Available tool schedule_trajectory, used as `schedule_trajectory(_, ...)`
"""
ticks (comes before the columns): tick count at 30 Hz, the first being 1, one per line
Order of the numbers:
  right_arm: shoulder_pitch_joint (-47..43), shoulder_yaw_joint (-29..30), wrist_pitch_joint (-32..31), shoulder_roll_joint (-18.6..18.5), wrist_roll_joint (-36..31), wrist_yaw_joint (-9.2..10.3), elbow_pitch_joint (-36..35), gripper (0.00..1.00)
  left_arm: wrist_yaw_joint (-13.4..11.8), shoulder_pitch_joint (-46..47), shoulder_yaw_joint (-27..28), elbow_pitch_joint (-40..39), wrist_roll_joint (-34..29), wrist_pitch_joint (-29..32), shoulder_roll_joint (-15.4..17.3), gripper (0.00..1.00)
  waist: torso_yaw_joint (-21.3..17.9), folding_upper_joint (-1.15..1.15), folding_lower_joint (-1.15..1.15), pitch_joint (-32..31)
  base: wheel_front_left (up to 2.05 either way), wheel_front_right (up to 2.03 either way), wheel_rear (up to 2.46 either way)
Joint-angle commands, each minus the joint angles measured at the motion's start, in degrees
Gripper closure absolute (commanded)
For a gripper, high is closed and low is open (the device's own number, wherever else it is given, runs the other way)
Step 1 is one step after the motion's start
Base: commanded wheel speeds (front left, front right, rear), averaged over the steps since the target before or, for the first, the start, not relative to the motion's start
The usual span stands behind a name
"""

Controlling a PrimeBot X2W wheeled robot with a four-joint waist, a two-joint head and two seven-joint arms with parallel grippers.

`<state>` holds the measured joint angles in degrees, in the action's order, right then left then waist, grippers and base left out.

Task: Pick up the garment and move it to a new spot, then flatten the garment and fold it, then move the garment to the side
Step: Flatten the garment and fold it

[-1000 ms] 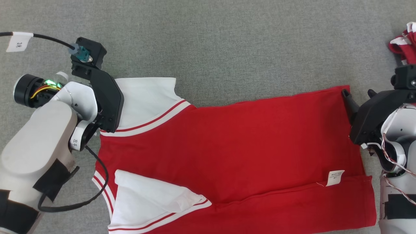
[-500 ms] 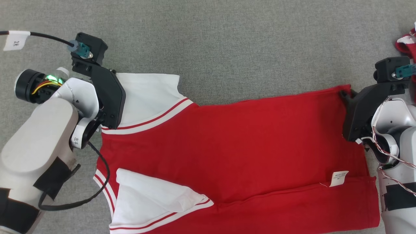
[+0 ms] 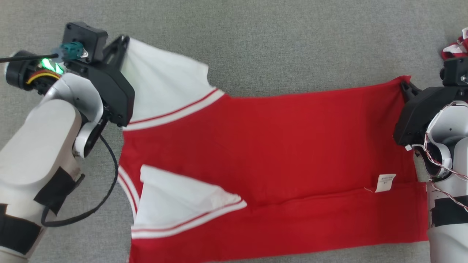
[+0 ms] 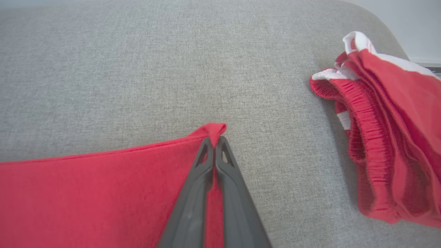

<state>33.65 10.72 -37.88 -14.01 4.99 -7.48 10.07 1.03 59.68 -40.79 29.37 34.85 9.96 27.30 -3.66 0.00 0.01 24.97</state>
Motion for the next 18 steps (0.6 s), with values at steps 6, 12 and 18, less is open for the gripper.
schedule_trajectory(6,1.2,2.2,3.5,2.0,-2.5,-0.03,2.2,1.0,-0.1,1.9,0.6,3.0,-1.8,-7.1,-0.8,1.0,0.3,0.0,-0.01,-0.6,0.0,0.0,0.0)
schedule_trajectory(12,1.5,2.6,8.4,2.4,-2.6,-0.03,2.2,1.0,0.3,1.5,0.0,4.1,-2.3,-11.5,-2.7,1.0,0.7,0.0,-0.01,-1.1,0.0,0.0,0.0)
schedule_trajectory(18,-1.7,3.0,11.2,2.5,-0.6,-0.03,0.5,1.0,-0.7,-1.7,-0.2,1.7,-2.0,-15.5,-4.0,1.0,2.0,0.0,-0.01,-2.7,0.0,0.0,0.0)
